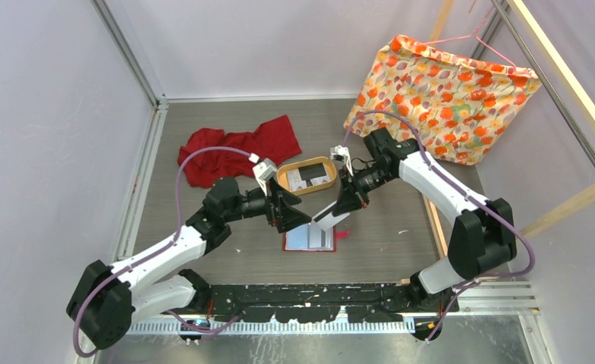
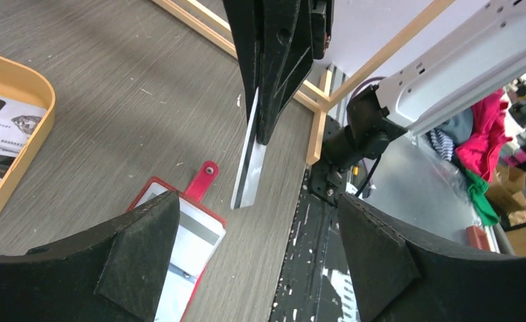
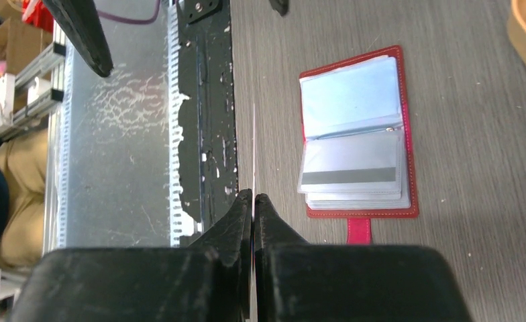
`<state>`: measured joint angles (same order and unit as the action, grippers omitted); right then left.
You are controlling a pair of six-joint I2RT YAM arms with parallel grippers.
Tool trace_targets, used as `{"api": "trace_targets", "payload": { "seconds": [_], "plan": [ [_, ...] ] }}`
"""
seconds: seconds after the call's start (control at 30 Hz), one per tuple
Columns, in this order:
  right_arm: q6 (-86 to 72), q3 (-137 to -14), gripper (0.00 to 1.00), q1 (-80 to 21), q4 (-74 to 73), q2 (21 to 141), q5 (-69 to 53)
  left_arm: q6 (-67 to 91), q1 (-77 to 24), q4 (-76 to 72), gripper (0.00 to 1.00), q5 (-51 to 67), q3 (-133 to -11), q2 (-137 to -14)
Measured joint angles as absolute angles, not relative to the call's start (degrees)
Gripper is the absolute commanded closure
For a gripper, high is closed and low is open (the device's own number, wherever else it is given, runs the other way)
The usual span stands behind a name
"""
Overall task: Put the credit cards into the card holder
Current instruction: Pick up the credit card from the storage box.
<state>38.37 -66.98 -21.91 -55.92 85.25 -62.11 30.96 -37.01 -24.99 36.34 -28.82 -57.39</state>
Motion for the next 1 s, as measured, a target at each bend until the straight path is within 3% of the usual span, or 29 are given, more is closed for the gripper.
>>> {"api": "trace_targets", "payload": {
  "seconds": [0.33, 1.0],
  "plan": [
    [46.5, -72.14, 0.99, -23.9, -66.35, 90.91, -62.06, 26.59, -40.88, -25.32, 0.38, 39.35, -33.78, -69.82],
    [49.58, -73.73, 0.99, -24.43, -70.87, 93.6, -62.02, 31.59, -43.81, -32.29, 0.63, 41.3, -35.48, -78.56]
  ]
}}
